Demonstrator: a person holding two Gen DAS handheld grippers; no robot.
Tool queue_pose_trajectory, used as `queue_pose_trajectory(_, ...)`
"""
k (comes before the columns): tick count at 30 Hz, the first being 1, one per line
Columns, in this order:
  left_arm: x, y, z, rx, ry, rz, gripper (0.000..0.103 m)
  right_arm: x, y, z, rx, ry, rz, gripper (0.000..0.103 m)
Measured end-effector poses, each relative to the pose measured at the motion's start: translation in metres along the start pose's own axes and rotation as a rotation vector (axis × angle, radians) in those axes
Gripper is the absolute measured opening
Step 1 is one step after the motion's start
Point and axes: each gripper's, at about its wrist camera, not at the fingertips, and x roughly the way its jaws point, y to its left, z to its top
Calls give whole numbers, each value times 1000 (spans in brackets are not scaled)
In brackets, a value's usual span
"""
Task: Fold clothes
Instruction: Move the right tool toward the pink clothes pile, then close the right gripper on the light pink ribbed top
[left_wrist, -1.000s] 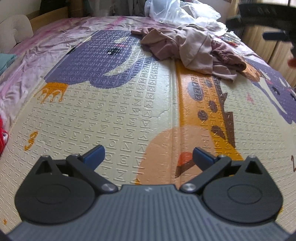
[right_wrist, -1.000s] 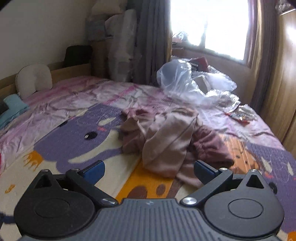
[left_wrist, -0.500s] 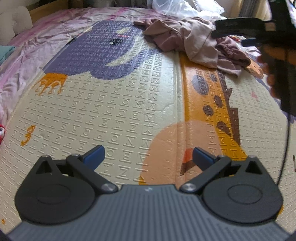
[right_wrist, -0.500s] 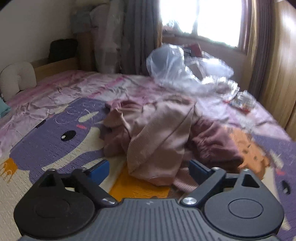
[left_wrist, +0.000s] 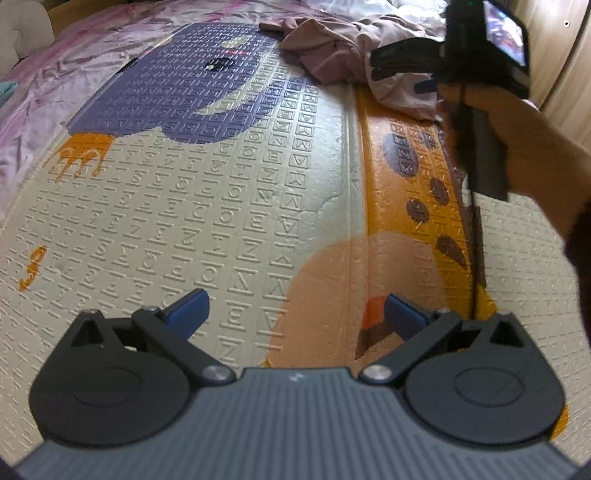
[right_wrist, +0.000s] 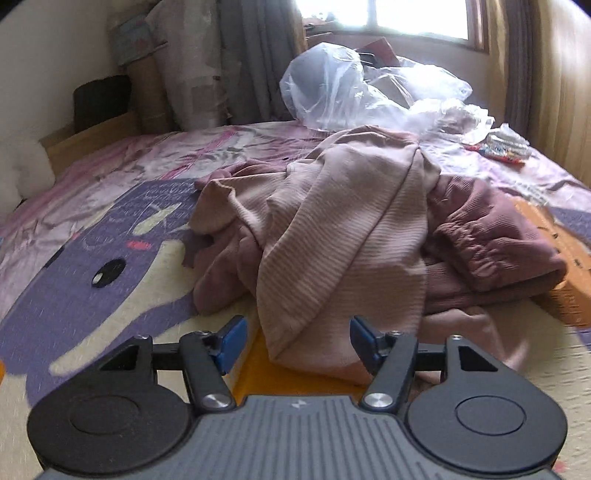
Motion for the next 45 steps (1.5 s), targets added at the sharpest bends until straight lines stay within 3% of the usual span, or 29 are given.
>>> queue_pose_trajectory(5,5,-2,5,34,5,4,103,16,-3,17,44,18,-32,66)
queue_pose_trajectory(8,3,0,9,49,-13,34,103,13,-9,22,62,57,-27,71)
queue_pose_trajectory(10,-9,1,14,35,-63,46,103,2,-17,24,67,69,-16,71)
queue_pose_trajectory(14,-54,-2,30,-17,-158,-49,103,-28,-37,32,63,77,-9,74)
queue_pose_trajectory(18,-100,-34,69,58,-254,24,103,-72,-59,54,42,66,-41,77)
queue_pose_trajectory(23,-162,-75,133,133,-355,-89,103,-136,-68,100,-13,5,-54,85)
queue_pose_trajectory(27,-207,-94,162,174,-476,-156,103,-178,-63,144,-66,-84,-75,91)
queue_pose_trajectory(29,-211,-89,164,170,-501,-207,103,-185,-59,162,-85,-102,-81,94)
queue_pose_trajectory(32,-192,-75,163,140,-493,-256,103,-170,-49,173,-126,-79,-78,94)
queue_pose_trajectory(40,-104,-23,151,45,-408,-154,103,-47,-35,135,-63,119,-36,84)
queue_pose_trajectory(45,-71,2,138,33,-367,-134,103,13,-25,111,-25,168,-45,82)
